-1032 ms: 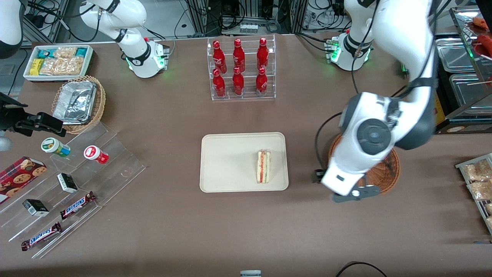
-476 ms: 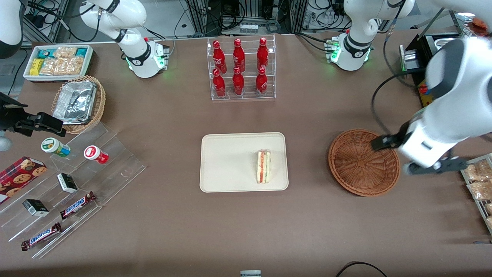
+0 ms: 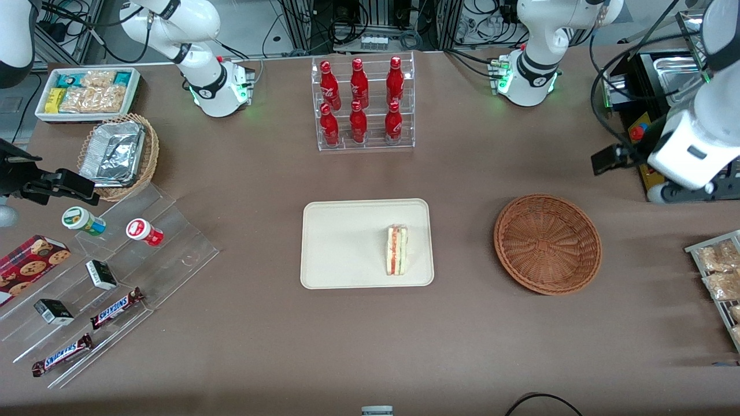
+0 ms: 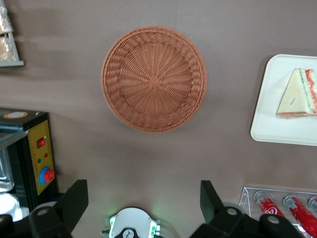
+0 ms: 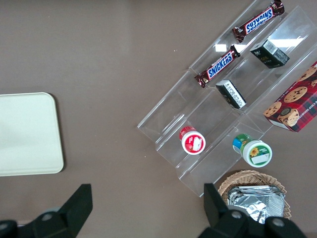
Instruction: Place sandwich from basket to tray
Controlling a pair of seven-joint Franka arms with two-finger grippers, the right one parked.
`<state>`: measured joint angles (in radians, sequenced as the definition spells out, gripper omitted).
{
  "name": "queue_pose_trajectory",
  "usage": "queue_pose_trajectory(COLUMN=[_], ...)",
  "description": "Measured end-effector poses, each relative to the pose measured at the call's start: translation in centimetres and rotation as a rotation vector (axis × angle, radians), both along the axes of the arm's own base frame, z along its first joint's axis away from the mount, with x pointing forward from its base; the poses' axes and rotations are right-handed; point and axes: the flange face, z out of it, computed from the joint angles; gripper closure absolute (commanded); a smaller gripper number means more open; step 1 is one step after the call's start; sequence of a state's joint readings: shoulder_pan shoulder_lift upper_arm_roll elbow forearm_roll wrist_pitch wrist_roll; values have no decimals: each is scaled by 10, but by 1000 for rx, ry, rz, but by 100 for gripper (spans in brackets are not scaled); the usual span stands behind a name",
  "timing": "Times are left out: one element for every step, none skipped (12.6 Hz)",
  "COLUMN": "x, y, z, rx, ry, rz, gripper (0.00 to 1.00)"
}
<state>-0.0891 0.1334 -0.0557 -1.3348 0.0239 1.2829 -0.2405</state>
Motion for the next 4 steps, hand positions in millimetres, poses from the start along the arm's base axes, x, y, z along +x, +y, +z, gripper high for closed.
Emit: queue_pose_trajectory(x=[-10,-17,-22,-25], y=[9,20,29,38], z=[5,8,10,11], rx=[2,3,4,4], ry=[-1,-3,-3,-2], rz=[15,33,49,59], gripper=[0,0,0,0])
